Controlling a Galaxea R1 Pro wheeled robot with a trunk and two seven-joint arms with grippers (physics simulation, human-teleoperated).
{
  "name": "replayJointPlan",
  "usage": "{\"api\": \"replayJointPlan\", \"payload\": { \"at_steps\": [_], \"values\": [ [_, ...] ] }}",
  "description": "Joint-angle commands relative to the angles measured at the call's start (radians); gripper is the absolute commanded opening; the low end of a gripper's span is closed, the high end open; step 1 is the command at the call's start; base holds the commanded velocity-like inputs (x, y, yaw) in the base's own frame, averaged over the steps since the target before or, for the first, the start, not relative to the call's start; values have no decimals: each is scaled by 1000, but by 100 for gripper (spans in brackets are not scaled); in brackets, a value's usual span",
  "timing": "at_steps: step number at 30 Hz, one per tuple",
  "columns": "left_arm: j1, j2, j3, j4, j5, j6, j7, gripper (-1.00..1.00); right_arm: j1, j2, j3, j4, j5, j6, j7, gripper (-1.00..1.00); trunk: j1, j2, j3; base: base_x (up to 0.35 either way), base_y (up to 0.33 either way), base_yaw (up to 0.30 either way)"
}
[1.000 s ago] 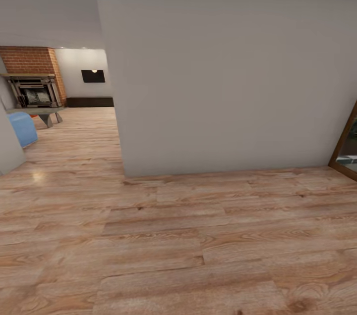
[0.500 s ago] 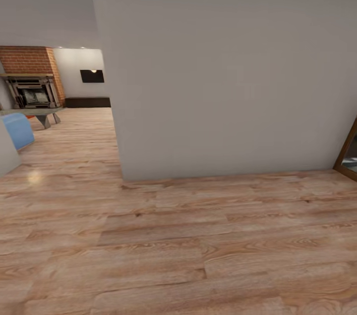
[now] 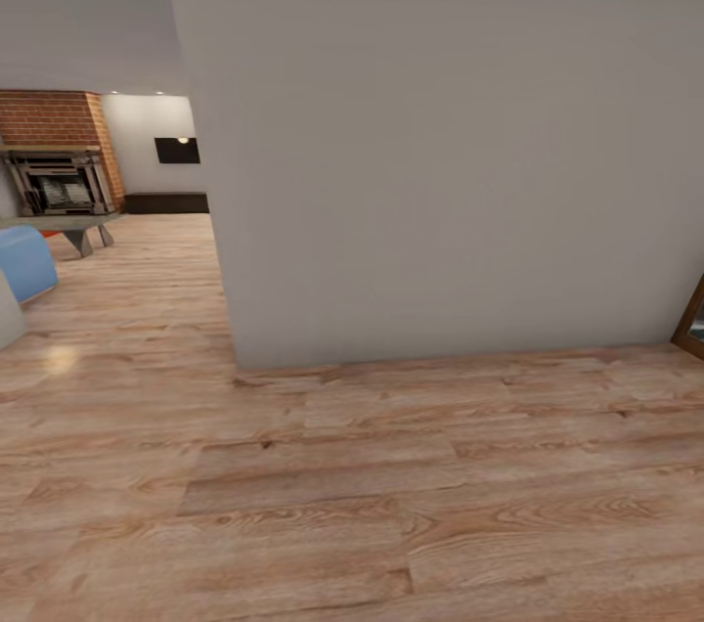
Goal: Move the two storage containers from the living room to the garage. In the garage, place one container on the floor and stack the other container on top of it (either order is fine).
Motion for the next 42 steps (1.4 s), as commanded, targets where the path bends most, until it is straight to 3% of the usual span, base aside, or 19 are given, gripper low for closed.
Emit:
{"api": "replayJointPlan", "payload": {
  "at_steps": [1,9,42],
  "values": [
    [0,0,1,0,2,-2,0,100,-1,0,8,2,-11,-5,-2,100,1,0,-1,322,0,0],
    [0,0,1,0,1,-2,0,100,-1,8,4,1,-15,-4,-1,100,1,0,-1,322,0,80],
    [0,0,1,0,2,-2,0,100,-1,8,4,2,-15,-5,-1,100,1,0,-1,322,0,267]
  ]
}}
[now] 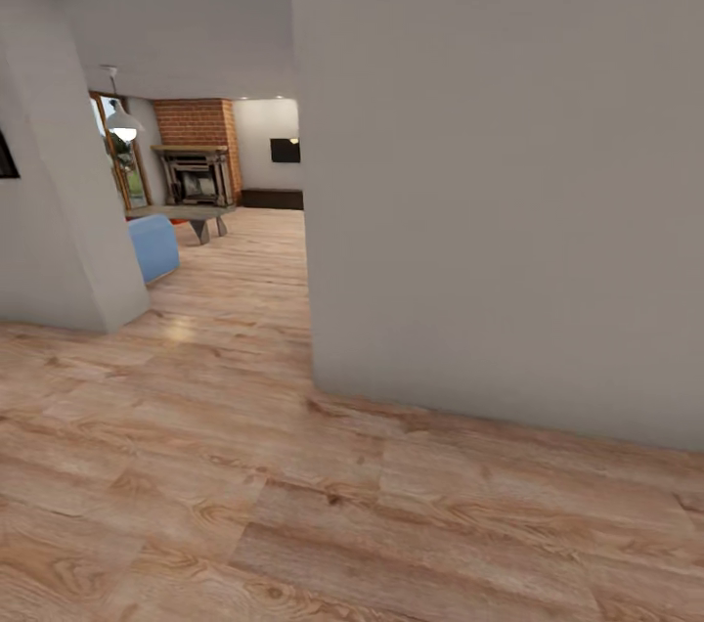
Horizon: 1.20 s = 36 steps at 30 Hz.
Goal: Move the two storage containers from the living room to the garage. In the garage, place one container on the floor and stack the other container on top of it (either order is fine).
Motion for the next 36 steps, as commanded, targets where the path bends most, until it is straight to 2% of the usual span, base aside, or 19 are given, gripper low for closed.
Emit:
{"api": "replayJointPlan", "payload": {
  "at_steps": [1,36],
  "values": [
    [0,0,1,0,1,-2,0,100,-1,1,8,2,-9,-5,-2,100,1,0,-1,322,0,270],
    [0,0,1,0,1,-2,0,100,-1,-1,6,2,-9,-5,-3,100,1,0,-1,322,0,270]
  ]
}}
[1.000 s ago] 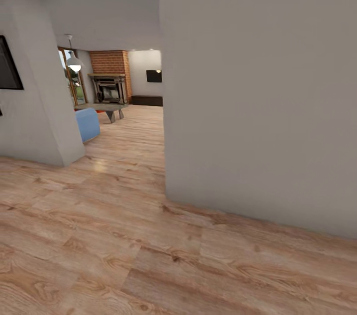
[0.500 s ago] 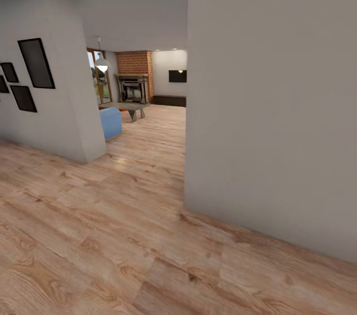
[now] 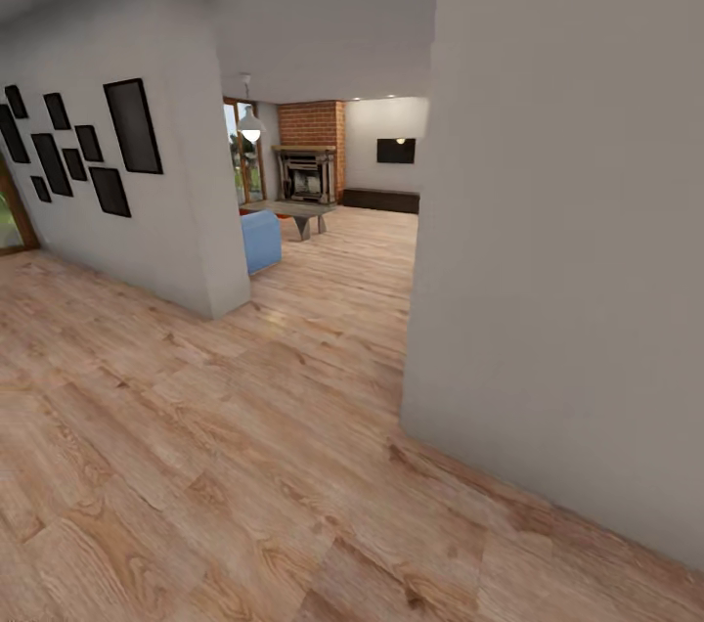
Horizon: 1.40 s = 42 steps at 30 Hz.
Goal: Move the two storage containers from the living room to the garage. In the garage, place one container on the floor and stack the other container on top of it (either order is fine).
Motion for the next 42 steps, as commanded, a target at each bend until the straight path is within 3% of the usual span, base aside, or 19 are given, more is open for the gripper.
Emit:
{"api": "replayJointPlan", "payload": {
  "at_steps": [1,42],
  "values": [
    [0,0,1,0,2,-2,0,100,-1,1,9,2,-9,-5,-1,100,1,0,-1,322,0,270],
    [0,0,1,0,2,-2,0,100,-1,1,9,2,-9,-5,-1,100,1,0,-1,322,0,270]
  ]
}}
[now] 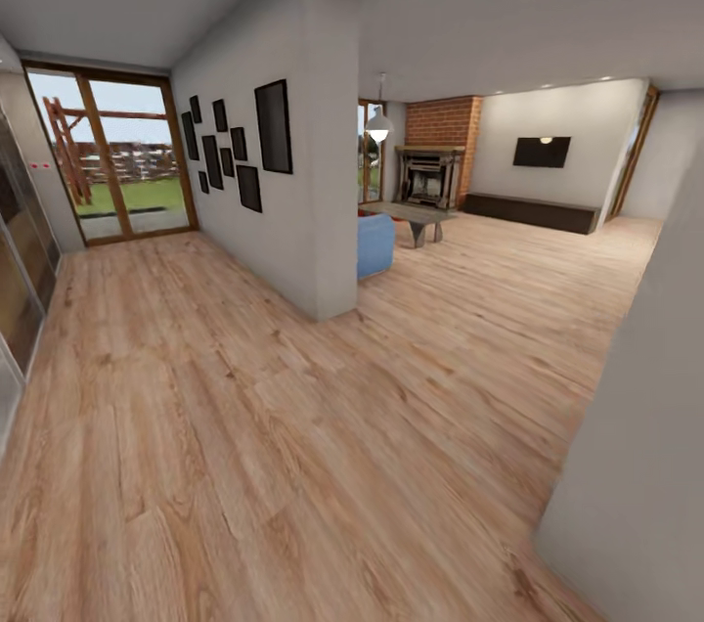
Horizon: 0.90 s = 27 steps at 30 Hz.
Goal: Move the two storage containers from the living room to the garage. In the garage, place one container on the floor and stack the other container on top of it (either order is fine).
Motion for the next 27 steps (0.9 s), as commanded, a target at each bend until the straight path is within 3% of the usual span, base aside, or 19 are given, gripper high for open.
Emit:
{"api": "replayJointPlan", "payload": {
  "at_steps": [1,10,27],
  "values": [
    [0,0,1,0,2,-2,0,100,-1,1,8,2,-9,-5,-2,100,1,0,-1,322,0,270],
    [0,0,1,-1,1,-2,0,100,-1,-1,8,2,-9,-5,-2,100,1,0,-1,322,0,248],
    [0,0,1,-1,1,-2,0,100,-1,-5,10,2,-9,-5,-2,100,1,0,-1,322,0,14]
  ]
}}
